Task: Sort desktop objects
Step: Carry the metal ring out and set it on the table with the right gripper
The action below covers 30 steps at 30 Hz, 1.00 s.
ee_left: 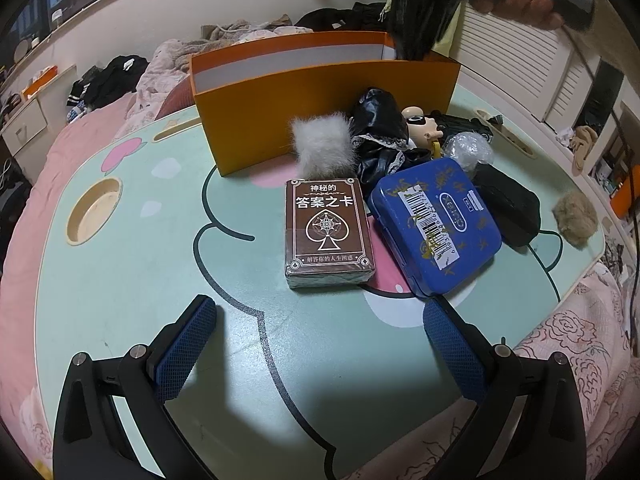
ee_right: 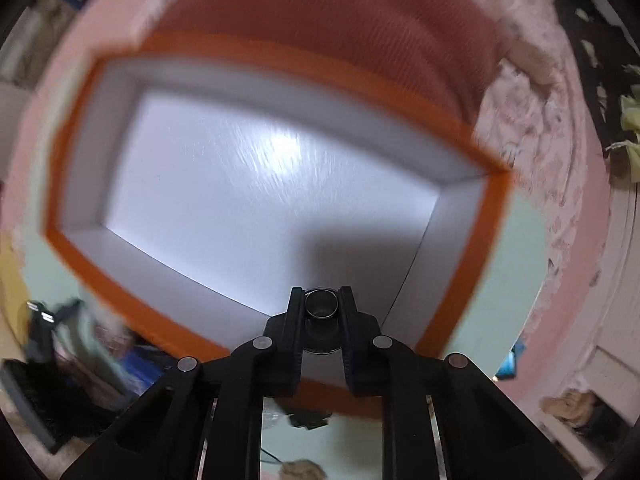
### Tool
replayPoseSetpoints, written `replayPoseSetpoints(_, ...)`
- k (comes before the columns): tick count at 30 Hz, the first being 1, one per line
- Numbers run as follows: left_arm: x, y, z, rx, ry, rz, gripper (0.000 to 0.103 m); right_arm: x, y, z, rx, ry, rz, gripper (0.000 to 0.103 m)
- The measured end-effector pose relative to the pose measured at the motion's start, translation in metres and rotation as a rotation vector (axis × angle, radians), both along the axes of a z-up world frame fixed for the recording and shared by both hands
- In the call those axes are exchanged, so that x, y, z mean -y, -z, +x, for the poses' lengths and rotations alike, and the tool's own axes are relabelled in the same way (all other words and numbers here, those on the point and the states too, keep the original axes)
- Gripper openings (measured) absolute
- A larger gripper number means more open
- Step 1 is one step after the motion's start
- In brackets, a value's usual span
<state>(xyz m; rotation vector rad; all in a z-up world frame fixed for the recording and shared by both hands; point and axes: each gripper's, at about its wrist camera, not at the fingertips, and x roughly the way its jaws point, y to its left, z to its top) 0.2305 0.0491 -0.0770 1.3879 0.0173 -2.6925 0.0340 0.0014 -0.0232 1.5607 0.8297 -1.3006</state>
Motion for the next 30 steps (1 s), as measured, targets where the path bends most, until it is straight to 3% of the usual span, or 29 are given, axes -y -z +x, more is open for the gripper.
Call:
replayPoseSetpoints(6,0.0,0.0,0.0,-0.002,-0.003,0.0,0.103,-0.064,-0.071,0.021,0.101,0.078,-0.279,0.016)
replayPoseSetpoints(8,0.001,0.0,0.001,-0.002,-0.002,0.0,0.103,-0.076,-0.069,0.041,0.148,0.098,-0.309,0.016)
replayPoseSetpoints(11,0.0,0.0,0.002,-0.004,-0.006,-0.001,0.103,-0.09,-0.043,0.069,0.217,0.103,-0.321,0.016)
replayPoseSetpoints(12,0.0,0.0,0.002,-0.005,-0.008,-0.001,0.103,-0.091,-0.037,0.07,0.178,0.104,-0.326,0.016)
replayPoseSetpoints(14,0.0,-0.001,0.003,-0.007,-0.012,-0.001,0.103,-0.098,-0.029,0.075,0.198,0.152,-0.392,0.024)
replayPoseSetpoints(16,-0.001,-0.001,0.003,-0.008,-0.016,-0.001,0.103,-0.11,-0.031,0.078,0.097,0.227,-0.46,0.049)
replayPoseSetpoints(19,-0.001,-0.001,0.004,-0.011,-0.022,-0.002,0.103,-0.133,-0.038,0.083,-0.058,0.306,-0.581,0.066)
replayPoseSetpoints(25,-0.002,-0.001,0.007,-0.01,-0.03,-0.004,0.103,-0.187,-0.03,0.136,-0.108,0.367,-0.713,0.071)
replayPoseSetpoints(30,-0.003,-0.001,0.008,-0.012,-0.039,-0.005,0.103,-0.213,-0.009,0.181,-0.342,0.378,-0.695,0.078)
